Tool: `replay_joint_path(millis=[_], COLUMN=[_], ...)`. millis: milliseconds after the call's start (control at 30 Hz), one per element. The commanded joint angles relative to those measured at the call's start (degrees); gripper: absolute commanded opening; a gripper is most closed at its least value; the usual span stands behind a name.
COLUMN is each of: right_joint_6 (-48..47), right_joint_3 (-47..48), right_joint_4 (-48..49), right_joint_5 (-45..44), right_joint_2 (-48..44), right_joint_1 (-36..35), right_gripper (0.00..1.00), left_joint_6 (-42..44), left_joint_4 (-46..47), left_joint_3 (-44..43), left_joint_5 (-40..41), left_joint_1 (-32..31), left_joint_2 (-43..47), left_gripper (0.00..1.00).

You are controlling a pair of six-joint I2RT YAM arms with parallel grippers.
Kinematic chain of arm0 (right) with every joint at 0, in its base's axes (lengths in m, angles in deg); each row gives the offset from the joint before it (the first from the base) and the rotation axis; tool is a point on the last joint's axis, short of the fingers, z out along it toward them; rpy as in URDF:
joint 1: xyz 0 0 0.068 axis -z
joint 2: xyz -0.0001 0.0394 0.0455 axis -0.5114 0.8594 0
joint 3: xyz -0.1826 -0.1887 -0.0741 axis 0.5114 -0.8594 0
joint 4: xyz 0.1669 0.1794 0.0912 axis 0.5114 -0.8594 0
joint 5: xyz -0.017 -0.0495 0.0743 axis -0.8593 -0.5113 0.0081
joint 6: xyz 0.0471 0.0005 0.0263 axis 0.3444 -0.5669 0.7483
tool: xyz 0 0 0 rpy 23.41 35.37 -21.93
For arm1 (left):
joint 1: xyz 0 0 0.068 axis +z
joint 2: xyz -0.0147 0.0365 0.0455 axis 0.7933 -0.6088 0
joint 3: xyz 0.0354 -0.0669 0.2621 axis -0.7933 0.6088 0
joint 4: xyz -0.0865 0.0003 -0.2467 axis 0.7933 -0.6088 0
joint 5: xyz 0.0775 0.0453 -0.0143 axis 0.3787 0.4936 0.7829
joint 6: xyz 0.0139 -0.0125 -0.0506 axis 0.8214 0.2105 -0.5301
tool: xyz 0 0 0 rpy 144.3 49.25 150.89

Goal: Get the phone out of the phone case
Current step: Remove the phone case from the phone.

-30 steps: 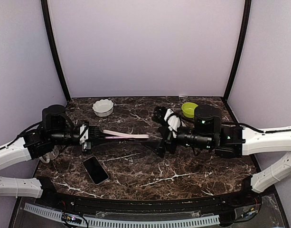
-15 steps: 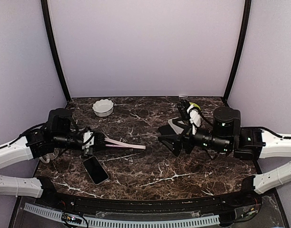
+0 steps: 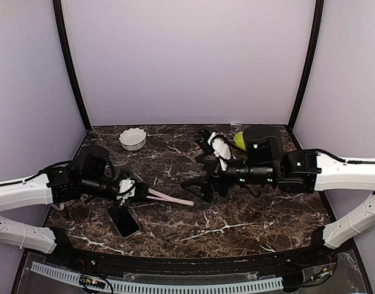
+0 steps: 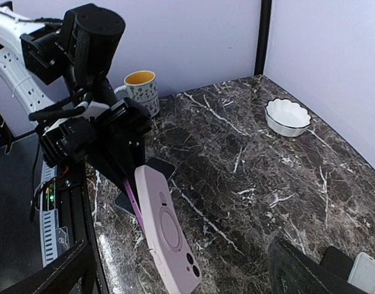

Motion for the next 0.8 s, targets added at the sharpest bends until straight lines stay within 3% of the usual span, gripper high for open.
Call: replay_joint_path(millis=[0, 267, 500, 767], right_joint_6=[-2.4, -2.9, -4.6, -5.3], right_joint_3=[4.3, 10.5, 20.4, 27.2], right_joint_4=[-2.3, -1.6, -7.2, -10.4], right_joint_5=[7.8, 7.6, 7.3, 10.9], right_joint_2=[4.8, 13.9, 24.3, 29.9], right_joint_1=[0.1, -0.1, -0.2, -0.2], right_gripper=[0.99, 0.95, 0.87, 0.82], left_joint_6=[1.2, 0.9, 0.7, 3.4], left_joint_4=[5.2, 7.9, 12.6, 13.9], left_joint_3=[-1.2, 0.5, 4.7, 5.6], left_joint_5=[-0.1, -3.2, -6.1, -5.5], left_joint_1=[-0.2, -0.2, -0.2, -0.1], left_joint_2=[-0.2, 0.1, 2.0, 2.3], left_gripper=[0.00, 0.00, 0.00, 0.00])
